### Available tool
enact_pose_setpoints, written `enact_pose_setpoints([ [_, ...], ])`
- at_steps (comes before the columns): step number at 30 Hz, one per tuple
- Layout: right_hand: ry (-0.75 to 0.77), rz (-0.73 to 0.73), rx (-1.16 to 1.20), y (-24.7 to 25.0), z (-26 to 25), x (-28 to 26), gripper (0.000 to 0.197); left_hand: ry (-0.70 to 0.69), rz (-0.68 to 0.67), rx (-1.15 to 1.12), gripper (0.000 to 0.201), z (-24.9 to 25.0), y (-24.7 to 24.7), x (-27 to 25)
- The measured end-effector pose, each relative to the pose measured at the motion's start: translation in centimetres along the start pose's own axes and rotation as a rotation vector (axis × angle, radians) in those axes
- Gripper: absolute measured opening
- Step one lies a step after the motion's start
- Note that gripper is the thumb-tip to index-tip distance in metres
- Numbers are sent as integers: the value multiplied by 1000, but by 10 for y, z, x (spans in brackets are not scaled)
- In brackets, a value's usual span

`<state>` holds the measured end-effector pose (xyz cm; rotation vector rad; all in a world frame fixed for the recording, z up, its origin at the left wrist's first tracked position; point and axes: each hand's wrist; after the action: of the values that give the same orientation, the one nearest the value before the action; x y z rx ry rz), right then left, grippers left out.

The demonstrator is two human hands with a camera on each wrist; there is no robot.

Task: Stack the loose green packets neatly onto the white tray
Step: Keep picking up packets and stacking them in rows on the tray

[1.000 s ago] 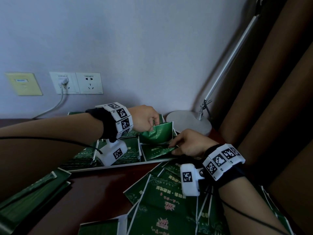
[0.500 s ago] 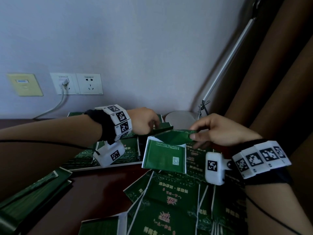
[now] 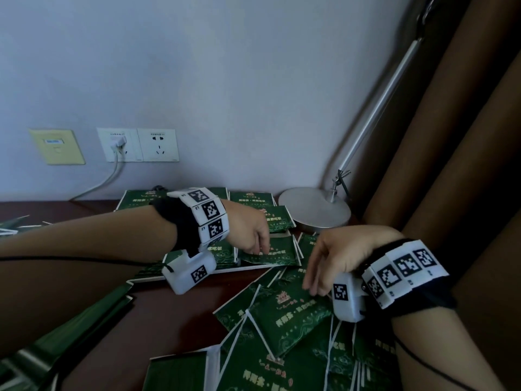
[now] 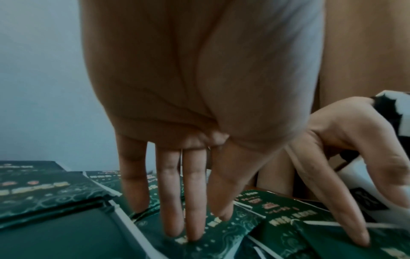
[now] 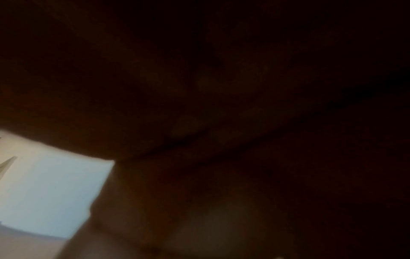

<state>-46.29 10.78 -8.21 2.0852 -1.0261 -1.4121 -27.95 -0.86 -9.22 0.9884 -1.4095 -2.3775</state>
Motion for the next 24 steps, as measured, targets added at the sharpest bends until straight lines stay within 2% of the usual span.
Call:
enact_pose_setpoints([
  [5, 34, 36, -17, -4, 0, -4, 29, 26, -58, 173, 50, 15, -14, -4],
  [8, 10, 132, -17, -4, 6, -7, 24, 17, 24, 283, 61, 20, -22, 6],
  [13, -72, 334, 24, 1, 25, -10, 14, -13, 133, 300, 80, 33, -22, 28],
  [17, -152, 463, 73, 3, 38, -5, 14, 11, 140, 337, 79, 38, -18, 47],
  [21, -176, 441, 76, 2, 45, 1, 19, 18, 53, 363, 63, 38, -13, 59],
  [24, -170, 447, 99, 3, 49, 7, 19, 14, 0, 367, 67, 37, -8, 63],
])
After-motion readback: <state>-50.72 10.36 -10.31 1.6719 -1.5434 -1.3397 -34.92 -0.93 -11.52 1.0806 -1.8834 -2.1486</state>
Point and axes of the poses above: each hand's wrist, its own x-axis towards the middle knuckle, its own y-axis out of the back of the hand, z = x × y, and after that the axes turned 6 degrees about -x, right-handed
